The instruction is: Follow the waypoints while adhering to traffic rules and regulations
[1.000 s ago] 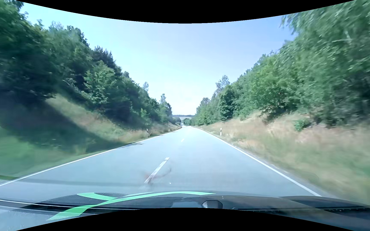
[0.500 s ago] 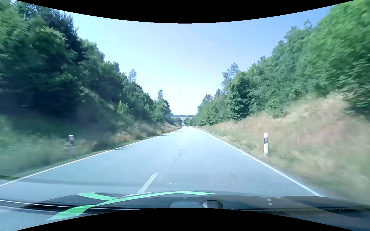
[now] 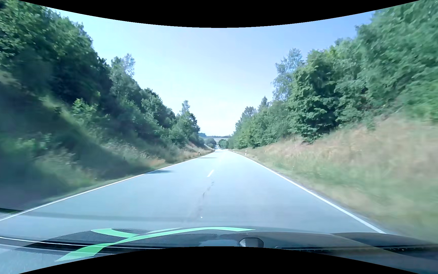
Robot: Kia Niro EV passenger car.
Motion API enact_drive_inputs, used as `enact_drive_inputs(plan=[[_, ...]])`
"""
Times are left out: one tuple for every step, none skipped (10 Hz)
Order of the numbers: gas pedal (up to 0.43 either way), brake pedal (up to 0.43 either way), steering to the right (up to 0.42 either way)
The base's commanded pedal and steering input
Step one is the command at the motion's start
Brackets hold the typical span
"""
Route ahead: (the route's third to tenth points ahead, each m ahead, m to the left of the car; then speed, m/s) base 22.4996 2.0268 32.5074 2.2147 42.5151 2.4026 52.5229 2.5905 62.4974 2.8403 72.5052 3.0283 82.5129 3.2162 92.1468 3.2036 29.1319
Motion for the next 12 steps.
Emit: enact_drive_inputs(plan=[[0.15,0.0,-0.002],[0.15,0.0,-0.002],[0.138,0.0,-0.002],[0.138,0.0,-0.003],[0.13,0.0,-0.003],[0.13,0.0,-0.003],[0.13,0.0,-0.003],[0.13,0.0,-0.003],[0.13,0.0,-0.003],[0.118,0.0,-0.004],[0.118,0.0,-0.004],[0.118,0.0,-0.005]])
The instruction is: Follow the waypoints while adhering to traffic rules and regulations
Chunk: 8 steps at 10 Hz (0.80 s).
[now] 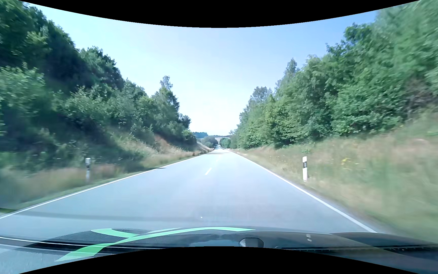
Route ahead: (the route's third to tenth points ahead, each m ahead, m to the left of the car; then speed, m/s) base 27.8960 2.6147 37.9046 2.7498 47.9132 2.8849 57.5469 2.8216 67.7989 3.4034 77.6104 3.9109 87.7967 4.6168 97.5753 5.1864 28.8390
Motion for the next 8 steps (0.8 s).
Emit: enact_drive_inputs(plan=[[0.118,0.0,-0.005],[0.118,0.0,-0.005],[0.118,0.0,-0.005],[0.118,0.0,-0.005],[0.118,0.0,-0.006],[0.118,0.0,-0.006],[0.118,0.0,-0.007],[0.118,0.0,-0.006]])
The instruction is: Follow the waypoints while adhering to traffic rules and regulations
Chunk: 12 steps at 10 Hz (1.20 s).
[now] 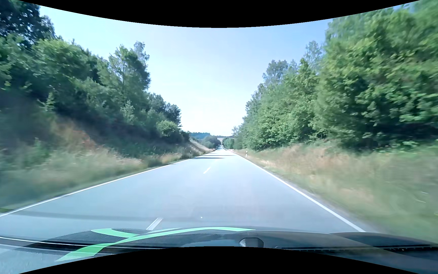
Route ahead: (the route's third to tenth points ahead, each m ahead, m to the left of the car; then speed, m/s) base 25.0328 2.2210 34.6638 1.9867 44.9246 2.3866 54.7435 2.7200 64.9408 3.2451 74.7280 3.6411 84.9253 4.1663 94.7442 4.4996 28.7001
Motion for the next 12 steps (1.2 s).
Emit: enact_drive_inputs(plan=[[0.118,0.0,-0.006],[0.13,0.0,-0.006],[0.15,0.0,-0.006],[0.169,0.0,-0.006],[0.177,0.0,-0.006],[0.197,0.0,-0.006],[0.209,0.0,-0.006],[0.22,0.0,-0.006],[0.228,0.0,-0.006],[0.24,0.0,-0.006],[0.248,0.0,-0.006],[0.26,0.0,-0.006]])
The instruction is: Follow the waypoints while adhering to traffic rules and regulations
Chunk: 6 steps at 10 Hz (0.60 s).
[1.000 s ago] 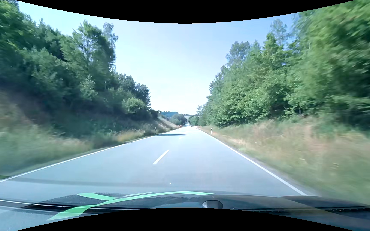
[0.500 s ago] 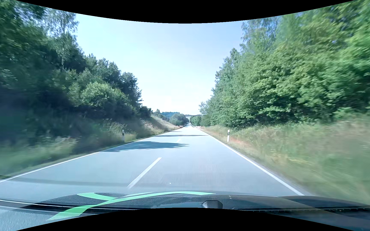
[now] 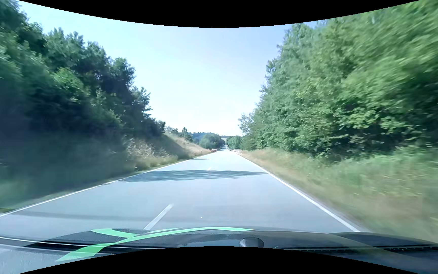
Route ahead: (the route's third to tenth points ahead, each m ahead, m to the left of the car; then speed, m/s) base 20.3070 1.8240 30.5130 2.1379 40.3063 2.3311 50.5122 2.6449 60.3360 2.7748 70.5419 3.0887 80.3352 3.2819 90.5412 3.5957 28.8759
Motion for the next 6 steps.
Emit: enact_drive_inputs(plan=[[0.28,0.0,-0.006],[0.28,0.0,-0.005],[0.28,0.0,-0.005],[0.28,0.0,-0.004],[0.28,0.0,-0.005],[0.248,0.0,-0.005]])
